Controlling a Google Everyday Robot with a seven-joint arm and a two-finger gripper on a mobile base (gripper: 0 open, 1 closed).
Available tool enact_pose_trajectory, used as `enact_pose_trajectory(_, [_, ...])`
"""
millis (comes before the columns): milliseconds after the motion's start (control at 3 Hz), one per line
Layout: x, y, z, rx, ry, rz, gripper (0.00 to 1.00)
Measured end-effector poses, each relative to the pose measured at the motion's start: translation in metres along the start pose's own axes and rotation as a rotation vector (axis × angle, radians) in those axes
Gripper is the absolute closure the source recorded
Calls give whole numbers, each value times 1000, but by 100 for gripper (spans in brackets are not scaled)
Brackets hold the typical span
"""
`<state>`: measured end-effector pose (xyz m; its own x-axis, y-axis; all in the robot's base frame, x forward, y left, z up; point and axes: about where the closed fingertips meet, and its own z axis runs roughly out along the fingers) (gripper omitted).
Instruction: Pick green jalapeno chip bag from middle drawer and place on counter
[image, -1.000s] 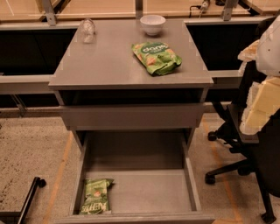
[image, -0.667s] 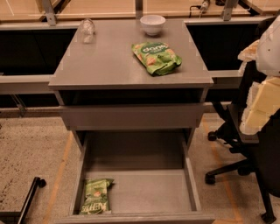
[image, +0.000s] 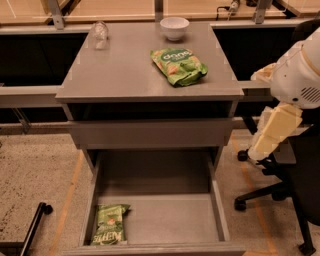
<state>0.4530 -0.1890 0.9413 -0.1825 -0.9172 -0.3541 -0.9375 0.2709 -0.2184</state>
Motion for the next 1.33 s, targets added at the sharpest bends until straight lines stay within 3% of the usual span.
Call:
enact_pose_trajectory(333, [-23,-7,39,4,-51,42,0])
enact_pose_trajectory(667, [-26,-10,45,15,-62,83,0])
enact_pose_trajectory(1000, [-24,-3,59,-15,-61,116,0])
enact_pose_trajectory(1333, [-43,2,92,-60,-109,114,0])
